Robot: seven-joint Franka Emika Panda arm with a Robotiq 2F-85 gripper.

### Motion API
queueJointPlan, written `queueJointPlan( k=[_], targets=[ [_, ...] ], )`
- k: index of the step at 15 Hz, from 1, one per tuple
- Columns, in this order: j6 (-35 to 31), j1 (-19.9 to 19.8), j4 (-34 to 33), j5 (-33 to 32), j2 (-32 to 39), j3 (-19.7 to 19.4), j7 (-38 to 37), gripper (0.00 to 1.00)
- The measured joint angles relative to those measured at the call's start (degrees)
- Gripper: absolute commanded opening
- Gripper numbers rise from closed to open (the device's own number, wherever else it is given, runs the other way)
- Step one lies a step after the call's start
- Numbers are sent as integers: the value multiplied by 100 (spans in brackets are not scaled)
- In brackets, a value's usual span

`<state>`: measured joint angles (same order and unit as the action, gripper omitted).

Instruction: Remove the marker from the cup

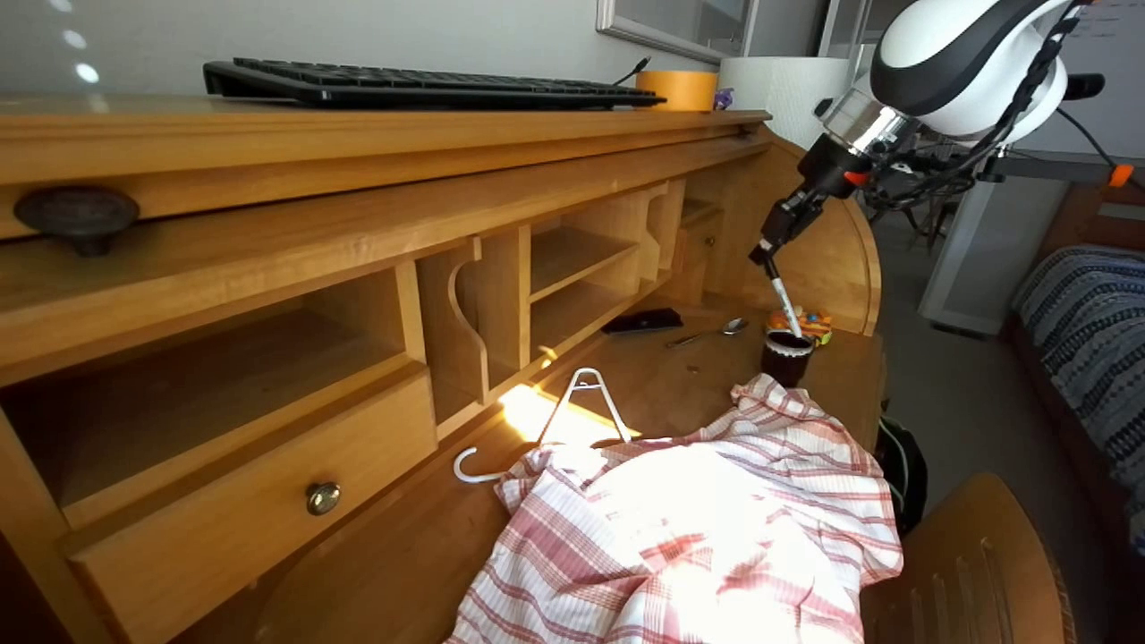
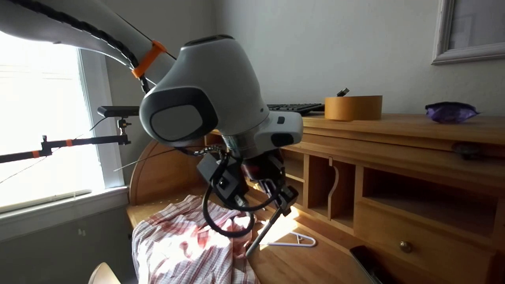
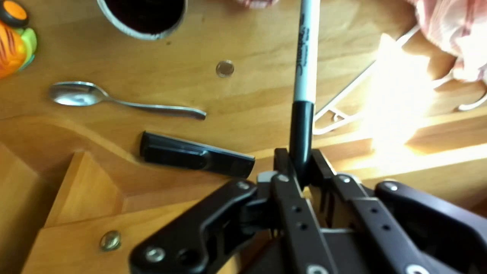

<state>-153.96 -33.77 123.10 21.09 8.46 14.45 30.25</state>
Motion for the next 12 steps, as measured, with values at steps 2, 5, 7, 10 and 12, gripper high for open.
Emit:
queueJointPlan(
  k=[2,5,7,10,12],
  targets=[
    [522,344,147,-25,-79,-438,353,4],
    [1018,832,382,-181,-127,-1082,742,4],
    [1008,1069,582,-215,-126,-1350,921,4],
    [763,1363,894,-214,-122,-1532,1020,4],
    [512,1538,1073,-214,-115,-1564,1020,4]
  ],
)
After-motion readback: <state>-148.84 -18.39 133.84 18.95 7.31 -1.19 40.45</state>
